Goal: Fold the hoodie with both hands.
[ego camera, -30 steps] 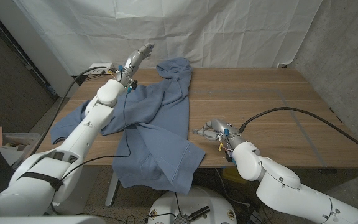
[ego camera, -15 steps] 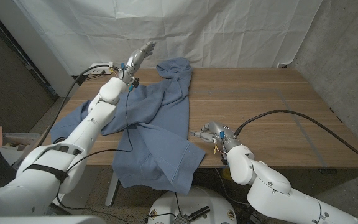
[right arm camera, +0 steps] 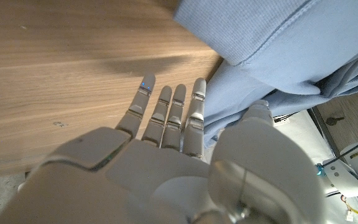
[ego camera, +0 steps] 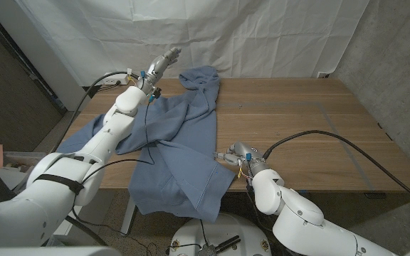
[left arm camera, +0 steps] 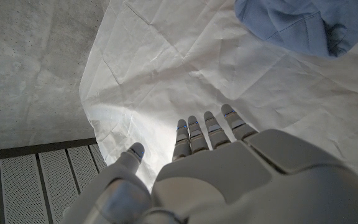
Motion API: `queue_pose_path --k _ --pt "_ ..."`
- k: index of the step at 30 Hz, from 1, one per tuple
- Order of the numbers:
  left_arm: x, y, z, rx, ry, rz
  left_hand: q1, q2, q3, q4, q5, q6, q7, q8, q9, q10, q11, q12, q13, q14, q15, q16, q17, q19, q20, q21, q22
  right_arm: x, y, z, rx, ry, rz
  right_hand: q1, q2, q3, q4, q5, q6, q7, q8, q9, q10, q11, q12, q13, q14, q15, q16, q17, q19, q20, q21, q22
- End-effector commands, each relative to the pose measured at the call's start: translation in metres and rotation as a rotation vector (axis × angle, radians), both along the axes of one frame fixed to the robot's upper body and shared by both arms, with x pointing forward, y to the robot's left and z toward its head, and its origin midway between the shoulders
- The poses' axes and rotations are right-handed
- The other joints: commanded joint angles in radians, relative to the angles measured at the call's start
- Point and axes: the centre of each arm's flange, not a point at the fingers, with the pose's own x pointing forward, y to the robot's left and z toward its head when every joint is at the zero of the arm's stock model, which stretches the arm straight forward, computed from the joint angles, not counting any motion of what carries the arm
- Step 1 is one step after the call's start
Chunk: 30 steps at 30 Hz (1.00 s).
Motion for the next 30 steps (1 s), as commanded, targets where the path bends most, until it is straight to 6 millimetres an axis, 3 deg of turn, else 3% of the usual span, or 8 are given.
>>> queue_pose_path --k 1,6,13,25,30 --pt "0.004 -0.008 0.008 0.030 -0.018 -0.029 0.002 0.098 0.009 -0.001 0.001 0.001 -0.002 0.004 0.003 -0.007 0.003 -0.001 0.001 0.000 -0.004 -0.002 0.001 0.001 0.007 -0.005 0.005 -0.008 0.015 -0.002 -0.009 0.052 0.011 -0.009 -0.003 -0.003 0.004 -0.001 0.005 -0.002 0.005 0.002 0.001 0.001 -0.003 0.001 -0.003 0.007 -0.009 -0.001 -0.006 0.004 -0.004 0.004" --pt "0.004 -0.007 0.010 0.037 -0.019 -0.037 0.002 0.099 0.010 0.000 0.001 0.000 -0.001 0.003 0.003 -0.007 0.003 -0.001 0.001 0.000 -0.003 -0.002 0.001 0.001 0.006 -0.005 0.005 -0.009 0.019 -0.005 -0.018 0.049 0.008 -0.002 -0.005 -0.001 -0.001 0.000 0.006 -0.005 0.007 0.003 0.003 -0.002 -0.004 0.000 0.000 0.008 -0.011 -0.003 -0.005 0.004 -0.007 0.004" --pt "0.004 -0.005 0.010 0.042 -0.020 -0.045 0.002 0.099 0.011 0.000 0.002 0.001 -0.002 0.004 0.004 -0.008 0.001 -0.001 0.001 0.001 -0.004 -0.002 0.001 0.001 0.006 -0.006 0.005 -0.009 0.026 -0.003 -0.070 0.041 -0.005 0.076 -0.010 0.029 -0.054 0.015 0.051 -0.019 0.032 0.011 0.047 -0.022 0.006 -0.007 0.020 -0.009 -0.022 -0.015 0.011 0.001 -0.027 0.005" --pt "-0.002 -0.003 0.010 0.046 -0.037 -0.056 0.001 0.099 0.013 0.000 0.002 0.001 -0.003 0.004 0.004 -0.007 0.002 -0.001 0.001 0.000 -0.004 -0.002 0.001 0.002 0.006 -0.007 0.005 -0.011 0.029 -0.004 -0.090 0.044 0.008 0.132 -0.012 0.053 -0.089 0.032 0.093 -0.028 0.057 0.018 0.074 -0.036 0.014 -0.009 0.040 -0.030 -0.028 -0.017 0.022 -0.004 -0.045 0.005" --pt "-0.005 -0.003 0.009 0.053 -0.042 -0.056 0.001 0.099 0.013 0.000 0.002 0.001 -0.003 0.004 0.004 -0.007 0.002 -0.001 0.001 0.000 -0.005 -0.002 0.001 0.002 0.004 -0.007 0.006 -0.016 0.029 -0.005 -0.079 -0.017 0.004 0.179 -0.001 0.081 -0.110 0.053 0.195 -0.015 0.102 0.020 0.131 -0.047 0.036 -0.009 0.095 -0.058 -0.025 -0.014 0.052 -0.014 -0.063 0.005"
